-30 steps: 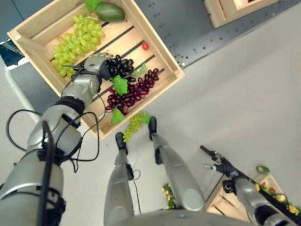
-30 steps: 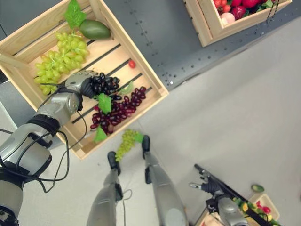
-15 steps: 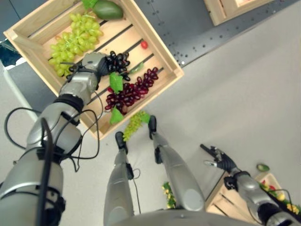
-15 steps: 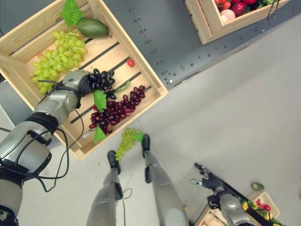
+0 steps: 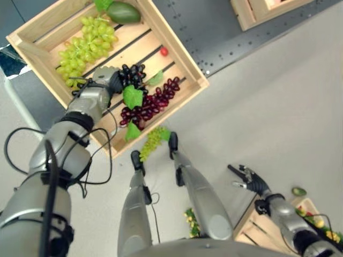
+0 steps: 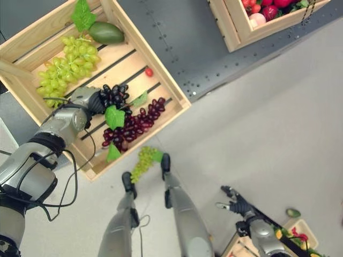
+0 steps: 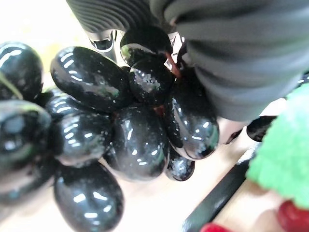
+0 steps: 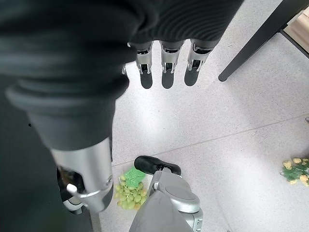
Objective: Pick up the fruits from the basket on one side to the basket on the other side
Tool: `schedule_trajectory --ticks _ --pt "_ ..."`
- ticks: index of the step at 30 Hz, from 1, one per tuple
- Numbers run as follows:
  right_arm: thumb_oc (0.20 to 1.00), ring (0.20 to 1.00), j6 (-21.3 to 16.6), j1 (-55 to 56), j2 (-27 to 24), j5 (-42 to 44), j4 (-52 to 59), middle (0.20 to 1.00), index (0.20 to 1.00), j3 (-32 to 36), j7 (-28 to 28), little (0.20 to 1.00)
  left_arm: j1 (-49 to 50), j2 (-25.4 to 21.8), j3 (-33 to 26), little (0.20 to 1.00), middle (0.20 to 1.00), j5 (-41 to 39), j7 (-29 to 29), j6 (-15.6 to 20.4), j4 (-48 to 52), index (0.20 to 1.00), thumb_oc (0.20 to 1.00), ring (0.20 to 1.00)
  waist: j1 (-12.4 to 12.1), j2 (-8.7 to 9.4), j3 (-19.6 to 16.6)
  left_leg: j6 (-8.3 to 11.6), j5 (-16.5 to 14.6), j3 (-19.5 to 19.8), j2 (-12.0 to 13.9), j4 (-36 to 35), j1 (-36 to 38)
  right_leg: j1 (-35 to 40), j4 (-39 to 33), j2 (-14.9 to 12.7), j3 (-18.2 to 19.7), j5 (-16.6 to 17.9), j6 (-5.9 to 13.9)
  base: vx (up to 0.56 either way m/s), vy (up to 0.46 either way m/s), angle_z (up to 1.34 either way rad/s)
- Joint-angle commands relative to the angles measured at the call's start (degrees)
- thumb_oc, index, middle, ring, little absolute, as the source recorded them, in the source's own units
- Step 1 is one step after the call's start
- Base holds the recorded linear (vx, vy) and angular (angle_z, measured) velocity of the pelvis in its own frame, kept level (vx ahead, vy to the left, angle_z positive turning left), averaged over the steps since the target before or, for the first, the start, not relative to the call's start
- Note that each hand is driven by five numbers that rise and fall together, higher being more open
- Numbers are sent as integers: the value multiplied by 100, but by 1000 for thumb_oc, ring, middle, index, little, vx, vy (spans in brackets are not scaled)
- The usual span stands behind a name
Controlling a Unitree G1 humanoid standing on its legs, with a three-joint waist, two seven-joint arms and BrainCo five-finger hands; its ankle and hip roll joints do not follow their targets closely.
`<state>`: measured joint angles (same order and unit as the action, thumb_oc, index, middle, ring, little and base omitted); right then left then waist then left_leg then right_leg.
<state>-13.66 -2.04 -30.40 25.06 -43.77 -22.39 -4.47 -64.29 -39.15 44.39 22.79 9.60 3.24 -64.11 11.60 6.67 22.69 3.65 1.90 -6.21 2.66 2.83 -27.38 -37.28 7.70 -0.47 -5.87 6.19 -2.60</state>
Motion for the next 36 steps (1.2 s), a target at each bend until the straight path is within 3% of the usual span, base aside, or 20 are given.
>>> schedule_trajectory --ticks 1,8,12,20,25,26,28,29,30,33,34,35,36 --pt "1000 1000 -21 463 -121 39 -119 1000 1000 318 4 1000 532 -207 -1001 200 200 -988 272 317 805 200 200 200 -183 -23 -159 -119 -216 154 -35 501 121 315 377 -65 -124 -172 657 0 0 0" --pt "1000 1000 -85 598 37 -54 -360 1000 1000 647 59 1000 1762 -499 -1867 200 200 -1531 296 667 2804 200 200 200 -391 -156 -239 -126 -268 208 -115 454 429 716 293 -144 -175 -210 654 21 13 9" --pt "1000 1000 -78 662 172 -180 -549 1000 1000 861 71 1000 2970 -555 -2755 200 200 -1910 393 981 4107 200 200 200 -573 -215 -298 -161 -317 281 -183 396 751 1067 273 -190 -216 -261 649 24 24 11" --pt "1000 1000 -6 748 267 -447 -799 1000 1000 1060 83 1000 4164 -78 -3596 200 200 -3105 105 1479 5212 200 200 200 -735 -329 -587 -198 -343 348 -298 197 1361 1803 29 -244 -287 -308 662 40 38 14" --pt "1000 1000 4 794 189 -560 -548 1000 1000 1092 40 1000 4431 -36 -3790 200 200 -3376 -90 1569 5633 200 200 200 -757 -367 -760 -208 -273 395 -340 24 1570 2015 -127 -271 -350 -278 681 18 35 13" --pt "1000 1000 33 898 -232 -551 443 1000 1000 1127 -317 1000 4565 -99 -3899 200 200 -3747 -397 1653 5916 200 200 200 -785 -403 -940 -204 -279 412 -327 -84 1822 2218 -154 -281 -370 -312 704 22 41 13" --pt "1000 1000 35 908 -533 -461 919 1000 1000 1124 -554 1000 4587 -157 -3903 200 200 -3909 -538 1680 6040 200 200 200 -791 -400 -1016 -197 -271 414 -332 -112 1908 2310 -177 -296 -388 -310 719 39 35 4" --pt "1000 1000 69 981 -1103 -172 1716 1000 1000 1310 -872 1000 4716 -249 -3912 200 200 -4217 -809 1659 6218 200 200 200 -805 -399 -1180 -194 -272 414 -320 -181 2102 2488 -227 -308 -404 -322 735 44 21 1" --pt "1000 1000 78 993 -1108 -170 1732 1000 1000 1320 -874 1000 4719 -246 -3914 200 200 -4218 -812 1655 6224 200 200 200 -801 -397 -1190 -196 -242 418 -328 -191 2084 2477 -245 -316 -408 -296 735 43 24 9" --pt "1000 1000 59 729 -2175 584 2785 1000 1000 1725 -1372 1000 4871 -550 -3887 200 200 -4699 -1228 1642 6474 200 200 200 -848 -407 -1470 -182 -248 397 -335 -279 2343 2754 -366 -333 -425 -284 772 51 37 8" --pt "1000 1000 57 245 -2689 771 2904 1000 1000 1707 -1477 1000 4905 -810 -3818 200 200 -4946 -1414 1624 6600 200 200 200 -916 -411 -1665 -171 -278 373 -338 -353 2531 2950 -485 -322 -432 -284 799 59 32 3" --pt "1000 1000 57 230 -2689 773 2900 1000 1000 1698 -1478 1000 4907 -813 -3828 200 200 -4948 -1416 1623 6601 200 200 200 -905 -405 -1670 -174 -253 375 -346 -359 2515 2938 -498 -330 -435 -263 800 97 38 0" --pt "1000 1000 59 -360 -3192 995 3080 1000 1000 1424 -1568 1000 4882 -1162 -3703 200 200 -5311 -1654 1614 6746 200 200 200 -984 -407 -1853 -165 -277 338 -354 -442 2700 3136 -625 -314 -422 -251 823 32 22 0"
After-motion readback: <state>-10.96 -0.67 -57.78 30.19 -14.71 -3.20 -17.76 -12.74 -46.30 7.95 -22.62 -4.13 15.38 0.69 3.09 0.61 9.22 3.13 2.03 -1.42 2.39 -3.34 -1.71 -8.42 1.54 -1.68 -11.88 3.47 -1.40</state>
